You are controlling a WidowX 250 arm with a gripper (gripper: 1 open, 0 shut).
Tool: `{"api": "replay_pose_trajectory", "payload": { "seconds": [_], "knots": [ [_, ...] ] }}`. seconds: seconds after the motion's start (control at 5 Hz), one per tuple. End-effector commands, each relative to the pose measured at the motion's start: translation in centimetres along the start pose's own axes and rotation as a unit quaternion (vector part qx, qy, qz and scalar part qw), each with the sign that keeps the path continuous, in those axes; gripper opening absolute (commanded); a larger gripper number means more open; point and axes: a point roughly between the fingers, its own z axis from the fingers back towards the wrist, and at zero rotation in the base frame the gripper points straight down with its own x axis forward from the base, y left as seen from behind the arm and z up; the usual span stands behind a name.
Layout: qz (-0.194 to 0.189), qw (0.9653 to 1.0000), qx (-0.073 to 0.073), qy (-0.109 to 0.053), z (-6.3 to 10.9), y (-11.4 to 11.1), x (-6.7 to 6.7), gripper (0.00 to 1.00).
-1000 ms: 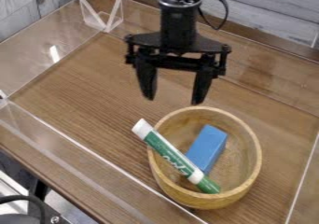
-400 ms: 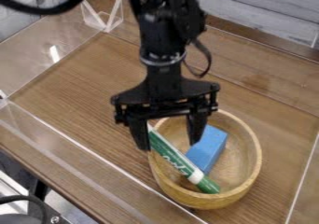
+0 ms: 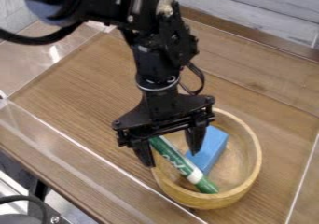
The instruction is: Remove the green marker from inside the brown bowl and put it on the table
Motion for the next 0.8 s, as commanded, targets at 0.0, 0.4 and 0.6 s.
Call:
{"api": "replay_pose_trajectory", "payload": {
  "seconds": [0.0, 0.4, 0.6],
  "knots": [
    [0.015, 0.9997, -0.013, -0.011, -0.2, -0.6, 0.4, 1.00],
    [0.032, 0.9993, -0.012, -0.013, -1.1, -0.7, 0.2, 1.00],
    [0.036, 0.9992, -0.012, -0.015, -1.5, -0.8, 0.4, 1.00]
  ]
}}
